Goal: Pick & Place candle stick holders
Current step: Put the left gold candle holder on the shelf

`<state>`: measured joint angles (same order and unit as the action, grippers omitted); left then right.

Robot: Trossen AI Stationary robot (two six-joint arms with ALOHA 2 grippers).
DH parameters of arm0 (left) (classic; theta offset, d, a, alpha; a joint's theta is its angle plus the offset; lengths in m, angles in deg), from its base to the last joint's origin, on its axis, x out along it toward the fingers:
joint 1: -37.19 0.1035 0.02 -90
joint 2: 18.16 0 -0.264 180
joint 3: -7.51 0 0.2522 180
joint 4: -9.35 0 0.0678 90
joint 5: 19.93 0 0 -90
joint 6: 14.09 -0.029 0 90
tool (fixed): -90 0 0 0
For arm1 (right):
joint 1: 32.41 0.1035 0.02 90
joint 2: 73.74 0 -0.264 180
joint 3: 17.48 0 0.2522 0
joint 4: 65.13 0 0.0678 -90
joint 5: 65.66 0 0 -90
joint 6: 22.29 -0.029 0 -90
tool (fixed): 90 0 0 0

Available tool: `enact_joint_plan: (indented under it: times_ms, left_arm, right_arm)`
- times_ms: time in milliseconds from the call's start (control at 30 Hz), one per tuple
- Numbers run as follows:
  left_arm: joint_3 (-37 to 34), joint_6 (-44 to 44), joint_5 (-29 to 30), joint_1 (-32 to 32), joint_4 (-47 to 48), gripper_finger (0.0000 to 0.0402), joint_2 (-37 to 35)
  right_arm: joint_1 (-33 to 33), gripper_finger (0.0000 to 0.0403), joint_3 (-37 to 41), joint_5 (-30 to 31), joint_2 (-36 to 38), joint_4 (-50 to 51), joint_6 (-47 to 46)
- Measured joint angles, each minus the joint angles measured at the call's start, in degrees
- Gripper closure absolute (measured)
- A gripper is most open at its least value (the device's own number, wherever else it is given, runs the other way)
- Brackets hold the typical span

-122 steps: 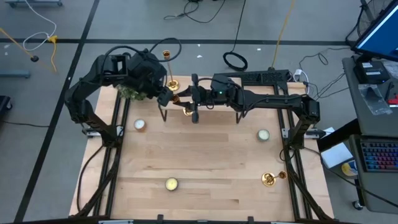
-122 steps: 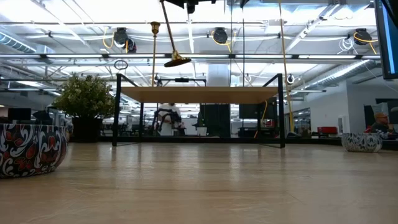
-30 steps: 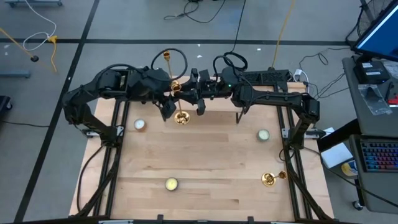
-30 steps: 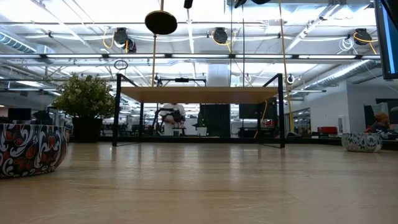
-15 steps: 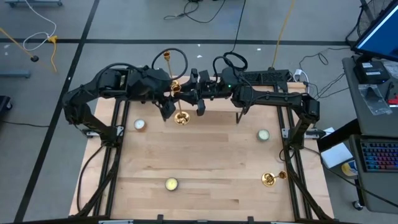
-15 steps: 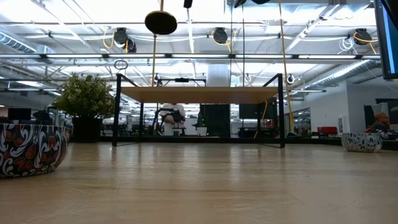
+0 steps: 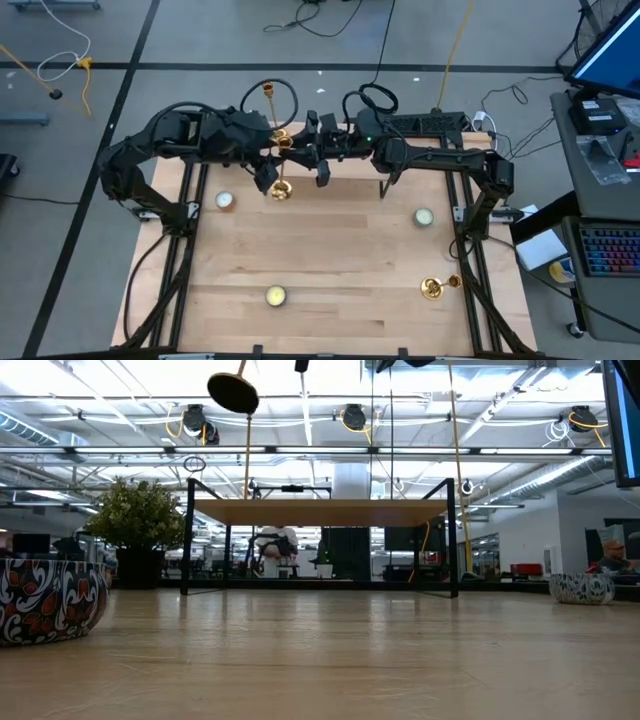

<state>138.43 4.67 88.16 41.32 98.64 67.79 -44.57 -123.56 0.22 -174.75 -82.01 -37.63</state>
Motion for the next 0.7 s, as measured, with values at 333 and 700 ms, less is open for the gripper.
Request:
enact_joint_plan:
  times_ms: [333, 700]
  left_arm:
    - [0.0, -2.0, 1.5, -0.6, -0.6, 0.0179, -0.4]
    - [0.0, -1.0, -4.9, 0.3, -1.5, 0.0179, 0.2]
  right_arm:
    - [0.4, 0.0307, 0.0, -1.5, 0.2, -1.2, 0.8]
    - [0.6, 0.0307, -0.1, -1.5, 0.2, -0.8, 1.4]
